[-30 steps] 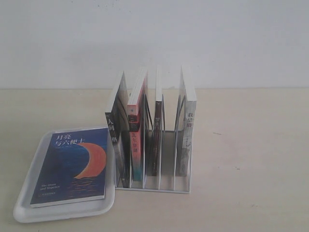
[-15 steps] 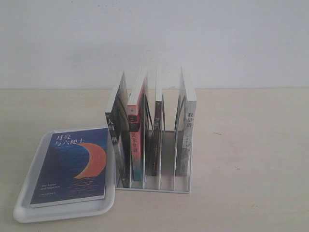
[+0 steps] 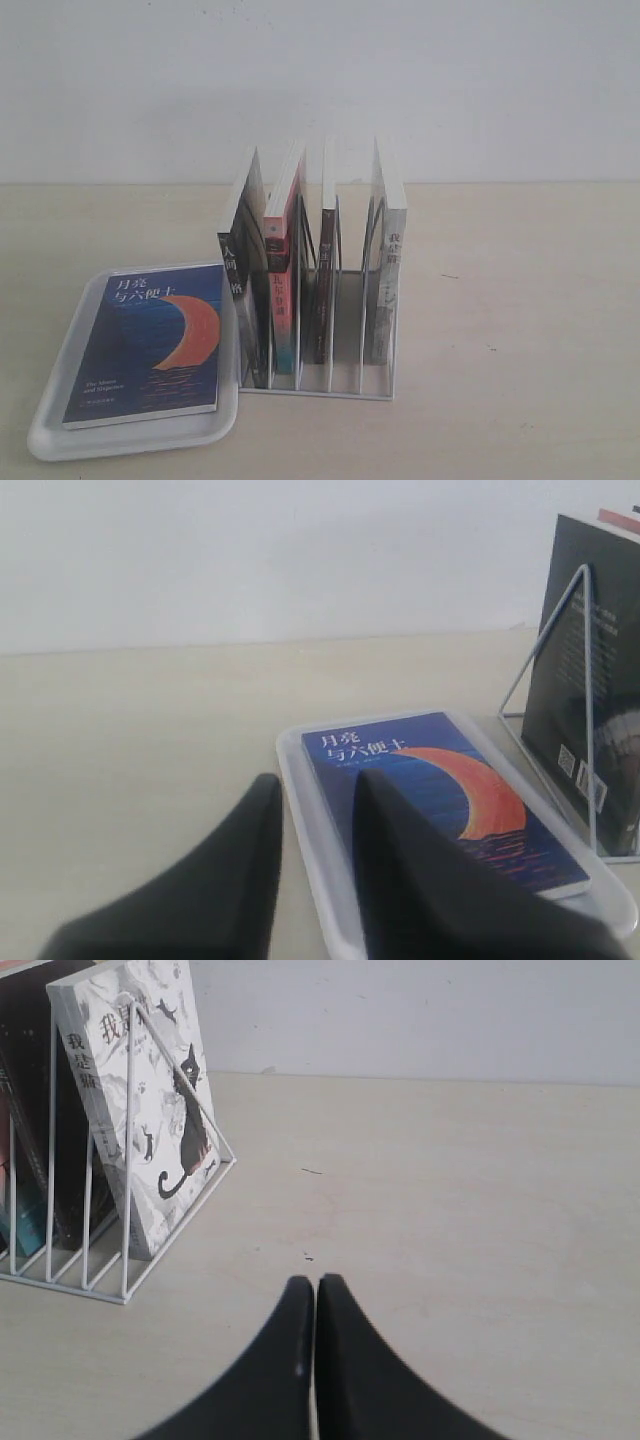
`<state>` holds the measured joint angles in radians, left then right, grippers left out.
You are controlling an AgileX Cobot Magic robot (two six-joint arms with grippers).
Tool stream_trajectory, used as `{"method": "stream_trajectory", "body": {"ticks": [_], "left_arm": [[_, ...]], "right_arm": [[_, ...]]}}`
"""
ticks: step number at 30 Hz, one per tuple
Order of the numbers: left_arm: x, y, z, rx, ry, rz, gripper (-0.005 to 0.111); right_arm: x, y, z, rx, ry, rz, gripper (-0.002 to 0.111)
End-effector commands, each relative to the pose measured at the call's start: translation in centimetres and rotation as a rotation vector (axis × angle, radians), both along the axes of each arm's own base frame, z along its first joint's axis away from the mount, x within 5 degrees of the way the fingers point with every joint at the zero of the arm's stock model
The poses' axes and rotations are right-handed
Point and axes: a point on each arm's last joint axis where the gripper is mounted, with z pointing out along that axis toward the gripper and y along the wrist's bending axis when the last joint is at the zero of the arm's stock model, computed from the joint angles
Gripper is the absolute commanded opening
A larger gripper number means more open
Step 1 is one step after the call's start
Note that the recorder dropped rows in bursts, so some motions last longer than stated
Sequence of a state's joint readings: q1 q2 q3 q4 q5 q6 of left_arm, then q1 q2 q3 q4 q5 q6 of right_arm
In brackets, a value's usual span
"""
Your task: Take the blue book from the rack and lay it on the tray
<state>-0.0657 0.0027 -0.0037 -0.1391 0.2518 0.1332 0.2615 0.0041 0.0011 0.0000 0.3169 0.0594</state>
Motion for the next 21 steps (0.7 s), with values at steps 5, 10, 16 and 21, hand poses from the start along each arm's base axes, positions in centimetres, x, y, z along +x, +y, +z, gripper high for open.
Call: {"method": "stream_trajectory", "body": {"ticks": [5,10,16,21], "left_arm": [[-0.05,0.15,-0.44,0.037,0.034,0.02,0.004],[-0.06,0.14,-0.47,0.037,0.038,0.019,0.004],[-0.06,0.14,-0.47,0.037,0.038,0.019,0.004],[-0.06,0.14,-0.47,0.037,0.038,0.019,0.004]], "right_arm": [[0.0,-0.02,0.15,-0.001,-0.017,-0.002,0.0],[0.0,-0.02,0.15,-0.001,-0.017,-0.002,0.0],[0.0,-0.02,0.15,-0.001,-0.017,-0.002,0.0],[0.0,-0.02,0.15,-0.001,-0.017,-0.002,0.0]]}}
